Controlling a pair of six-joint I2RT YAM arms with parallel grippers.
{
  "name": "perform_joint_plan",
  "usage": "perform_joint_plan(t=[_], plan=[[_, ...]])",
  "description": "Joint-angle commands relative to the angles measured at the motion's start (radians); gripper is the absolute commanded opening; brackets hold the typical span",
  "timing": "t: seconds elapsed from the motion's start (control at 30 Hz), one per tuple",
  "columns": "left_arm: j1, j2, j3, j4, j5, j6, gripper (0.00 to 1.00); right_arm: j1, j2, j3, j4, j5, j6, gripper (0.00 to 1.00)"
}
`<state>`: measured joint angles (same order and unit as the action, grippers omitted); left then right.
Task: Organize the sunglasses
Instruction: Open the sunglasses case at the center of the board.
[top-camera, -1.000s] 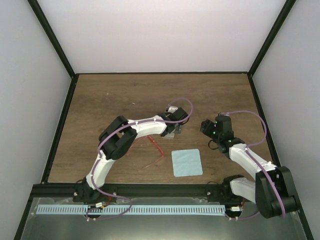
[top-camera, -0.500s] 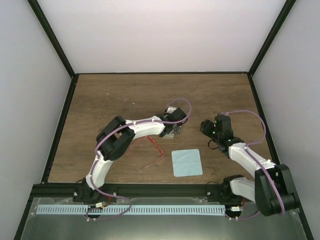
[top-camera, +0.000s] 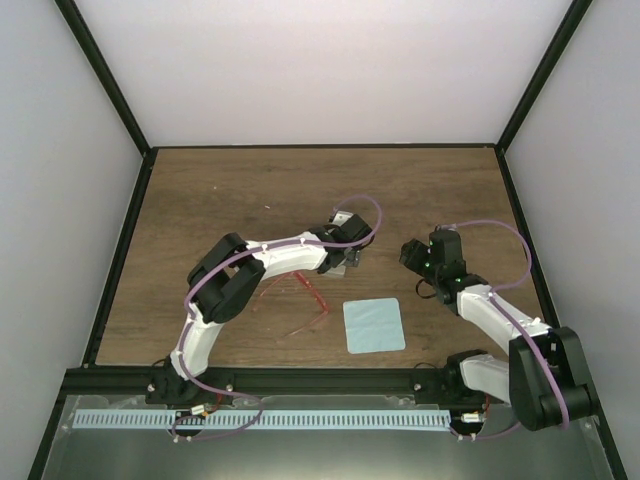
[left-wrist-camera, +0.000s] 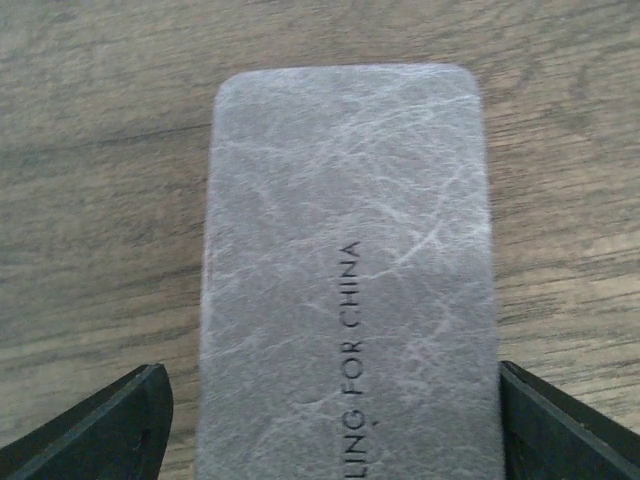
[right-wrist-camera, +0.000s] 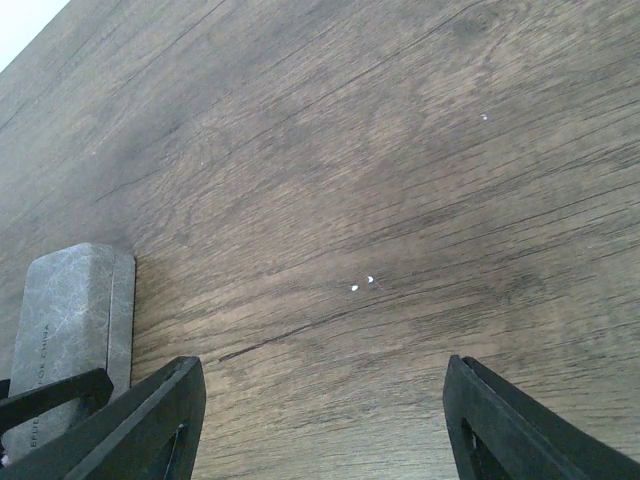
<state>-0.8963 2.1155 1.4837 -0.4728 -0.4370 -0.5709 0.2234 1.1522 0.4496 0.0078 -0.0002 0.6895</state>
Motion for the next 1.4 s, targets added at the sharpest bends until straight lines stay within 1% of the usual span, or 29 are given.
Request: perform_joint_plan(t=[0.0, 0.2, 0.27, 0.43, 0.5, 0.6, 0.77, 0.87, 1.0, 1.1, 1.17, 1.37], plan=[[0.004, -0.022, -0.003, 0.01, 0.004, 0.018, 0.82, -0.006, 0.006, 0.049, -0.004, -0.002, -0.01, 0.68], [0.004, -0.025, -0.005, 0.011, 0.007, 0.023, 0.59, -0.006, 0.01, 0.049, -0.003, -0.006, -0.01, 0.68], [0.004, -0.033, -0.006, 0.012, 0.009, 0.026, 0.56, -0.006, 0.011, 0.049, -0.003, -0.007, -0.01, 0.68], [0.007, -0.05, -0.021, 0.026, 0.037, 0.037, 0.55, -0.006, 0.014, 0.049, 0.0, -0.012, -0.011, 0.68], [0.019, -0.065, -0.034, 0.041, 0.091, 0.039, 0.55, -0.007, 0.012, 0.047, 0.005, -0.021, -0.01, 0.67], [0.048, -0.106, -0.07, 0.088, 0.207, 0.041, 0.55, -0.006, 0.009, 0.036, 0.036, -0.073, -0.013, 0.67], [0.102, -0.193, -0.139, 0.172, 0.386, 0.033, 0.56, -0.006, 0.035, 0.016, 0.128, -0.249, -0.038, 0.69], [0.119, -0.235, -0.181, 0.211, 0.486, 0.035, 0.57, -0.006, 0.064, 0.015, 0.172, -0.324, -0.053, 0.69], [0.13, -0.265, -0.265, 0.288, 0.641, 0.029, 0.58, -0.005, 0.102, -0.011, 0.272, -0.475, -0.07, 0.7], [0.133, -0.285, -0.326, 0.356, 0.741, 0.013, 0.58, -0.004, 0.117, -0.036, 0.383, -0.582, -0.079, 0.77], [0.133, -0.298, -0.362, 0.387, 0.778, 0.01, 0.58, -0.006, 0.115, -0.047, 0.408, -0.598, -0.076, 0.78], [0.134, -0.341, -0.431, 0.463, 0.82, -0.004, 0.58, -0.006, 0.136, -0.055, 0.444, -0.615, -0.066, 0.78]])
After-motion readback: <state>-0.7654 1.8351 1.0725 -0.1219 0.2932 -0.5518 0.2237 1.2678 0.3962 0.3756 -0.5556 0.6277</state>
